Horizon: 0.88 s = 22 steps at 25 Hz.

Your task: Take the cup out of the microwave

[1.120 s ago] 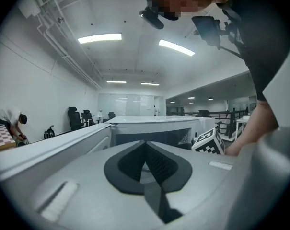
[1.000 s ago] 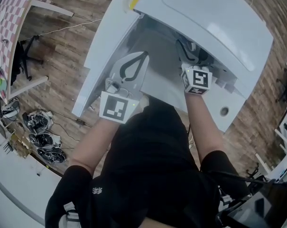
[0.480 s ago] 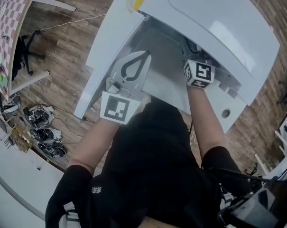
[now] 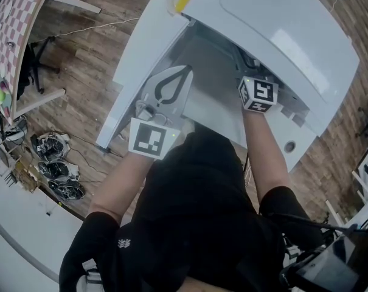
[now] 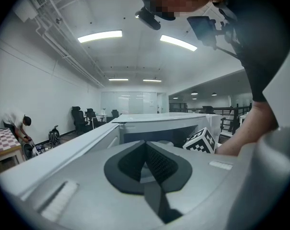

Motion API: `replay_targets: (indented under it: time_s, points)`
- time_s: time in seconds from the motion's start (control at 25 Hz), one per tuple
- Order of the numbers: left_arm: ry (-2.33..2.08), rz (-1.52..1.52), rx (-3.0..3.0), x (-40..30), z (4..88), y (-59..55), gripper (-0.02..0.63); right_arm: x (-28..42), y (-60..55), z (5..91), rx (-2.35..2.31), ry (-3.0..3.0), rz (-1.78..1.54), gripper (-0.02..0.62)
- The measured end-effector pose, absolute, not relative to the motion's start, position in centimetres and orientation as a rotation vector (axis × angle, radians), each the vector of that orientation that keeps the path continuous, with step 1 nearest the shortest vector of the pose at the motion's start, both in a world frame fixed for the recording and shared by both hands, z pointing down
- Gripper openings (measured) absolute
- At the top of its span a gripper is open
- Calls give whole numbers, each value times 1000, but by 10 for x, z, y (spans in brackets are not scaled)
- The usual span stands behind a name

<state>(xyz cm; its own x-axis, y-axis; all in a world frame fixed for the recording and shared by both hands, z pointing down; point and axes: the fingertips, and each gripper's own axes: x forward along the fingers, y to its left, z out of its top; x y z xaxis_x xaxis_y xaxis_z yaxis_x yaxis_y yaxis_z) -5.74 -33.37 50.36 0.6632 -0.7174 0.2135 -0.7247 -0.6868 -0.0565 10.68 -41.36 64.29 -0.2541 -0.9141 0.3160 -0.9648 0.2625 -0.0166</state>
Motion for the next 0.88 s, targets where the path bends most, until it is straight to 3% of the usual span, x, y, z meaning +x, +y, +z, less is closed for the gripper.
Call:
replay_targets:
  time_s: [0.88]
  points:
    - [-1369, 226, 2829, -75, 450, -267, 6, 87, -326, 601, 1651, -2372, 349, 387]
